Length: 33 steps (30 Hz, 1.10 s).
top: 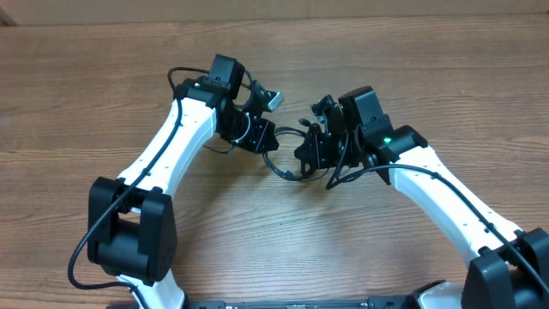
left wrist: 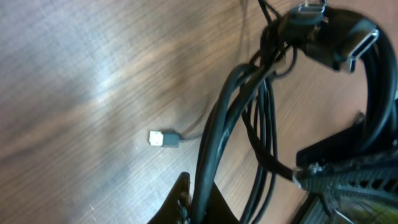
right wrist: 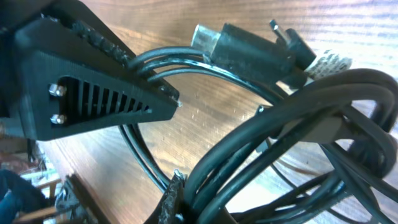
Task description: Untangle cables
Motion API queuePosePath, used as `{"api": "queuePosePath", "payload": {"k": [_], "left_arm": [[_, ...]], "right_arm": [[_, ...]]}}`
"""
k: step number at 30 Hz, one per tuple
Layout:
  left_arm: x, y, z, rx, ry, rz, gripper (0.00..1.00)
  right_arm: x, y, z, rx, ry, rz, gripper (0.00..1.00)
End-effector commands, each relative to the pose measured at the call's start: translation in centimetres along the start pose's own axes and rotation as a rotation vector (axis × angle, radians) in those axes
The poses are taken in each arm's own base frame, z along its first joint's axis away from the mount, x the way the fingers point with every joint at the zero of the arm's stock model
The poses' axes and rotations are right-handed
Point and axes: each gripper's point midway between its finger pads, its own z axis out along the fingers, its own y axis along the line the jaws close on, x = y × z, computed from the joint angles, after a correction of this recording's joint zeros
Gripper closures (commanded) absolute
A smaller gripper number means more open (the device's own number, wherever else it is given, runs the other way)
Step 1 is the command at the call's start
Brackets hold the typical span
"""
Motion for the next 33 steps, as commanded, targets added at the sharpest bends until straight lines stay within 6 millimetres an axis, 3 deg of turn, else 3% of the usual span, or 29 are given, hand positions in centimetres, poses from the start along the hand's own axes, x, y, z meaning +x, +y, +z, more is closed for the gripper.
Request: {"api": "queuePosePath", "payload": {"k": [1,10,17,24,28,33], "left_arm": [[0.2,1.3,1.2,-0.031,0.001,-0.005,0.95],[2.8,3.0,4.1,-0.025,0.044,-0.038,0.94],[5.6,3.5,5.3,-0.02,0.101,-0.116,0.95],[7.3,3.9,6.2,-0.021,0.125,-0.192,0.95],[7.6,4.3,6.8,-0.026,0.11,-0.238,0.87],[8.5,4.8,7.7,-0.031,0.102,-0.333,0.86]], "right_arm": [[0.8,-1.3,0.9,0.024,-0.006,0.081,0.96],[2.7,-3.3,2.8,0.027,-0.024,0.128,0.96],[4.3,-3.9,3.9,0.021,-0.021,0.186,0.96],[6.6,-2.6,5.3,0.012,0.024,0.163,0.96],[7.1,-2.0,5.8,0.026,0.034,0.135,0.96],[7.5,-1.7,6.1,0.04,0.037,0.119,0.96]]}}
